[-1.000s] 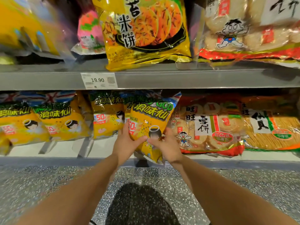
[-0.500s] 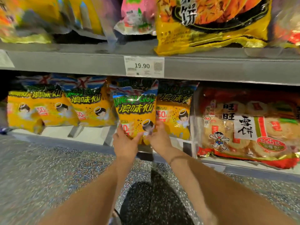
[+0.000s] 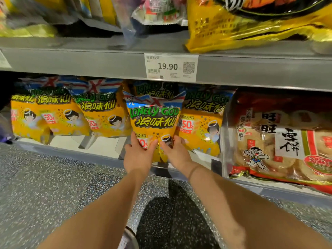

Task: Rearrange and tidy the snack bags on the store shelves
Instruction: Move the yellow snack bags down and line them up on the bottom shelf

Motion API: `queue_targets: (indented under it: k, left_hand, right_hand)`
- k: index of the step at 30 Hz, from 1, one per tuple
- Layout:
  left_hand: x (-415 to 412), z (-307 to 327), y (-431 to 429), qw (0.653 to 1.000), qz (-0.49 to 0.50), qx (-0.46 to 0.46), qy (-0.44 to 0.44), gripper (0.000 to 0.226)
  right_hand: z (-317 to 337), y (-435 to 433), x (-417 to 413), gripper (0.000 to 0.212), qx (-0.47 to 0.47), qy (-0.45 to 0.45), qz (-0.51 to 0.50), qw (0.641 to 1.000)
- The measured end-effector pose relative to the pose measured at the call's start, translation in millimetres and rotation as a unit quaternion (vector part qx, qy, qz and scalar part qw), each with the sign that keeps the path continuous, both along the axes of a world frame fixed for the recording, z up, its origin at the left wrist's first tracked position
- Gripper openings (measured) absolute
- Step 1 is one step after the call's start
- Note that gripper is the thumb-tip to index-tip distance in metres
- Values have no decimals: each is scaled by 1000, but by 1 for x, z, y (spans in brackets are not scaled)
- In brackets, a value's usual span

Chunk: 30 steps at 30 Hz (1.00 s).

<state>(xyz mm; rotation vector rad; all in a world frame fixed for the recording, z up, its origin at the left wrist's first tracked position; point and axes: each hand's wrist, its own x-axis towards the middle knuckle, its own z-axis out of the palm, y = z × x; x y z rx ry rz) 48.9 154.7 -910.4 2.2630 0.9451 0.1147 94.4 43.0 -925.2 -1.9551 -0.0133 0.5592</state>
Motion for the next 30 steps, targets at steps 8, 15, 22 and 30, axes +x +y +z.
queue_targets:
  k: [8, 15, 22, 30]
  left_hand:
    - [-2, 12, -5, 998, 33, -38, -24, 95]
    - [-19, 37, -20, 998, -5, 12, -67, 92]
    - [-28, 24, -27, 993, -117, 15, 15, 91]
    - [0, 8, -30, 987, -101, 93, 83, 82]
  right_hand:
    - [7, 4, -9, 75, 23, 47, 6, 999]
    - [50, -22, -26, 71, -12, -40, 34, 999]
    - [61, -36, -43, 60, -27, -53, 115, 992]
    - [32, -2, -25, 75, 34, 14, 99, 994]
